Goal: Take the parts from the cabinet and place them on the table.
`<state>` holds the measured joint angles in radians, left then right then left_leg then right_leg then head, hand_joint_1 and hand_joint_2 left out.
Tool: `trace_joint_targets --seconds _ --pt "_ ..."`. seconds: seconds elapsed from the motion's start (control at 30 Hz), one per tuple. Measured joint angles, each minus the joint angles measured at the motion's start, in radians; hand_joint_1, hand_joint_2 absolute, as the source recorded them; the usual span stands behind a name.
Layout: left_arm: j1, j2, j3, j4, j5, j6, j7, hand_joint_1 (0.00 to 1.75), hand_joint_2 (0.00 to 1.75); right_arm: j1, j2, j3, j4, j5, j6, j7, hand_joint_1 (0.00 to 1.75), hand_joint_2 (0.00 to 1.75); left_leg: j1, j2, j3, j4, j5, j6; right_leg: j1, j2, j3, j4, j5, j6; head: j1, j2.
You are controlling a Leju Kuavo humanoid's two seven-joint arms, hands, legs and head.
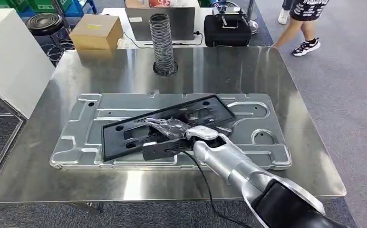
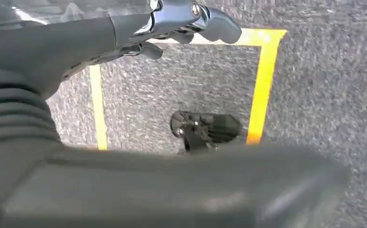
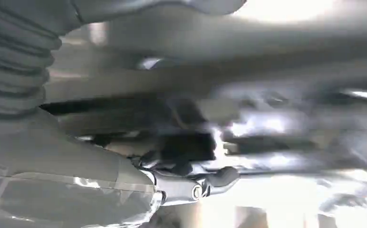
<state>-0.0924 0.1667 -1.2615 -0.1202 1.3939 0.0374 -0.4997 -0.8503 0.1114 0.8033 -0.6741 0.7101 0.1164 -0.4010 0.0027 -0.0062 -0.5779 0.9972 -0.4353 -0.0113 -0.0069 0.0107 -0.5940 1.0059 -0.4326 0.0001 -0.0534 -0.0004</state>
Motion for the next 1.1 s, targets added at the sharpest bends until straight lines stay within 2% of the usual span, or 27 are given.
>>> trace_joint_targets --seconds 0.03,0.07,0.1,0.17,0.2,0.23,0.27,0.33,0.37,0.4,0.5,0.53,0.57,0.6,0.67,0.7,0.73,0.77,0.8,0.87,0.9,1.0,1.03,1.07,1.1 --pt "-0.001 -0.001 0.000 0.000 0.000 0.000 0.000 0.00 0.00 0.001 -0.003 -0.014 -0.017 -0.030 0.017 -0.004 0.00 0.00 0.012 0.003 0.006 -0.015 0.010 0.012 0.002 -0.001 -0.002 0.007 -0.007 0.007 0.001 0.000" --pt "-0.003 -0.001 0.000 0.000 0.000 0.001 0.000 0.00 0.00 0.000 -0.005 -0.023 -0.027 -0.051 0.029 -0.011 0.00 0.00 0.009 0.005 0.007 -0.019 0.012 0.018 0.002 -0.002 -0.012 0.034 -0.029 0.010 0.001 0.000" --pt "-0.003 -0.001 -0.001 0.000 0.000 0.002 0.000 0.00 0.00 0.001 -0.008 -0.040 -0.043 -0.110 0.061 -0.027 0.00 0.00 0.009 0.005 0.005 -0.018 0.014 0.022 0.001 -0.003 -0.037 0.088 -0.064 0.010 0.003 0.000" --pt "-0.001 -0.001 -0.002 0.000 0.000 0.003 0.001 0.00 0.00 0.018 -0.018 -0.085 -0.083 -0.296 0.146 -0.059 0.00 0.00 0.007 0.005 0.002 -0.018 0.013 0.024 0.001 -0.004 -0.116 0.256 -0.143 0.015 0.002 0.000" --pt "0.001 -0.001 -0.002 0.000 0.000 0.004 0.002 0.00 0.00 0.029 -0.028 -0.113 -0.112 -0.404 0.196 -0.072 0.00 0.00 0.006 0.004 0.001 -0.016 0.013 0.025 0.001 -0.004 -0.146 0.316 -0.158 0.017 0.002 0.000" --pt "0.001 -0.001 -0.002 0.000 0.000 0.004 0.002 0.00 0.00 0.037 -0.036 -0.138 -0.141 -0.497 0.236 -0.081 0.00 0.00 0.006 0.004 0.000 -0.013 0.013 0.025 0.000 -0.004 -0.152 0.324 -0.149 0.017 0.002 0.000" --pt "0.001 -0.001 -0.002 0.000 0.000 0.004 0.002 0.00 0.00 0.043 -0.049 -0.169 -0.181 -0.603 0.272 -0.089 0.00 0.00 0.006 0.002 -0.001 -0.010 0.011 0.024 0.000 -0.005 -0.130 0.280 -0.116 0.016 0.003 0.000" --pt "0.002 -0.001 -0.002 0.000 0.000 0.005 0.002 0.00 0.00 0.045 -0.076 -0.229 -0.267 -0.757 0.316 -0.093 0.00 0.00 0.006 0.000 0.000 -0.001 0.005 0.020 0.000 -0.006 -0.043 0.104 -0.029 0.010 0.002 0.000" --pt "0.002 -0.001 -0.002 0.000 0.000 0.005 0.002 0.00 0.00 0.045 -0.087 -0.254 -0.302 -0.802 0.326 -0.096 0.00 0.00 0.005 -0.001 -0.001 0.004 0.001 0.017 0.001 -0.008 -0.004 0.027 -0.007 0.005 0.003 0.000" --pt "0.002 -0.001 -0.002 0.000 0.000 0.006 0.000 0.00 0.00 0.048 -0.096 -0.274 -0.335 -0.840 0.336 -0.104 0.00 0.00 -0.002 -0.002 -0.005 0.012 -0.003 0.011 0.006 -0.008 -0.001 0.014 -0.016 0.002 0.002 0.000" --pt "0.009 -0.002 0.005 0.000 0.000 0.007 -0.005 0.00 0.00 0.087 -0.130 -0.356 -0.481 -0.985 0.367 -0.135 0.00 0.00 0.000 -0.002 -0.004 0.006 -0.002 -0.001 0.009 -0.006 -0.004 0.013 -0.013 -0.011 0.002 0.000" --pt "0.012 -0.002 0.012 0.000 0.000 0.009 -0.006 0.00 0.00 0.098 -0.139 -0.383 -0.534 -1.027 0.377 -0.140 0.00 0.00 -0.001 -0.002 -0.004 0.008 -0.005 -0.007 0.001 -0.006 -0.002 0.005 -0.008 -0.019 0.002 0.000" --pt "0.017 -0.003 0.023 0.000 0.000 0.011 -0.007 0.00 0.00 0.109 -0.143 -0.411 -0.590 -1.061 0.381 -0.138 0.00 0.00 0.002 0.000 -0.010 0.023 -0.019 -0.012 -0.002 -0.008 0.001 0.002 -0.006 -0.022 0.002 0.000" --pt "0.020 -0.003 0.033 0.000 0.000 0.015 -0.010 0.00 0.00 0.119 -0.147 -0.446 -0.654 -1.091 0.383 -0.135 0.00 0.00 0.002 0.001 -0.029 0.069 -0.054 -0.018 -0.003 -0.009 0.001 0.002 -0.007 -0.027 -0.004 0.000" --pt "0.024 -0.003 0.057 0.000 0.000 0.019 -0.017 0.00 0.00 0.148 -0.151 -0.509 -0.766 -1.098 0.365 -0.131 0.00 0.00 0.008 0.001 -0.101 0.231 -0.133 -0.028 -0.003 -0.010 0.001 0.002 -0.007 -0.028 -0.003 0.000" --pt "0.028 -0.004 0.070 0.000 0.000 0.021 -0.021 0.00 0.00 0.172 -0.153 -0.539 -0.821 -1.077 0.341 -0.135 0.00 0.00 0.009 0.001 -0.137 0.308 -0.158 -0.030 -0.003 -0.010 0.001 0.003 -0.008 -0.028 -0.004 0.000" --pt "0.032 -0.007 0.082 0.000 0.000 0.021 -0.024 0.00 0.00 0.198 -0.153 -0.569 -0.875 -1.034 0.307 -0.149 0.00 0.00 0.010 0.002 -0.152 0.334 -0.156 -0.032 -0.003 -0.011 0.001 0.003 -0.009 -0.027 -0.003 0.000" --pt "0.035 -0.008 0.092 0.000 0.000 0.021 -0.025 0.00 0.00 0.229 -0.153 -0.596 -0.925 -0.982 0.272 -0.167 0.00 0.00 0.011 0.002 -0.142 0.310 -0.132 -0.031 -0.004 -0.011 0.004 0.003 -0.011 -0.025 -0.004 0.000" --pt "0.038 -0.010 0.102 0.000 0.000 0.021 -0.027 0.00 0.00 0.264 -0.153 -0.621 -0.971 -0.938 0.244 -0.187 0.00 0.00 0.011 0.003 -0.107 0.239 -0.089 -0.029 -0.004 -0.011 0.007 0.003 -0.013 -0.023 -0.003 0.000" --pt "0.040 -0.010 0.115 0.000 0.000 0.023 -0.029 0.00 0.00 0.316 -0.153 -0.670 -1.061 -0.891 0.225 -0.213 0.00 0.00 0.011 0.002 -0.008 0.042 0.000 -0.019 -0.004 -0.010 0.017 0.003 -0.018 -0.017 -0.003 0.000" --pt "0.040 -0.010 0.120 0.000 0.000 0.023 -0.029 0.00 0.00 0.332 -0.153 -0.683 -1.087 -0.887 0.224 -0.218 0.00 0.00 0.006 0.001 0.008 0.009 -0.018 -0.014 0.002 -0.009 0.015 0.004 -0.020 -0.012 -0.003 0.000" --pt "0.040 -0.011 0.131 0.000 0.000 0.023 -0.031 0.00 0.00 0.366 -0.153 -0.708 -1.143 -0.876 0.223 -0.226 0.00 0.00 -0.001 0.000 0.004 0.007 -0.017 0.003 -0.002 -0.005 0.014 0.000 -0.016 0.005 -0.003 0.000" --pt "0.040 -0.011 0.134 0.000 0.000 0.023 -0.031 0.00 0.00 0.373 -0.153 -0.714 -1.158 -0.875 0.223 -0.227 0.00 0.00 0.000 0.000 0.009 0.002 -0.009 0.013 -0.002 -0.005 0.017 -0.004 -0.012 0.014 -0.003 0.000" --pt "0.039 -0.014 0.135 0.000 0.000 0.023 -0.031 0.00 0.00 0.377 -0.153 -0.721 -1.170 -0.866 0.217 -0.229 0.00 0.00 0.008 0.004 0.013 -0.012 0.001 0.022 -0.003 -0.006 0.016 0.004 -0.021 0.018 -0.002 0.000" --pt "0.038 -0.017 0.138 0.000 0.000 0.023 -0.031 0.00 0.00 0.384 -0.153 -0.730 -1.184 -0.836 0.191 -0.240 0.00 0.00 0.007 0.005 0.014 -0.015 0.008 0.027 -0.003 -0.007 0.004 0.037 -0.055 0.023 0.000 0.000"
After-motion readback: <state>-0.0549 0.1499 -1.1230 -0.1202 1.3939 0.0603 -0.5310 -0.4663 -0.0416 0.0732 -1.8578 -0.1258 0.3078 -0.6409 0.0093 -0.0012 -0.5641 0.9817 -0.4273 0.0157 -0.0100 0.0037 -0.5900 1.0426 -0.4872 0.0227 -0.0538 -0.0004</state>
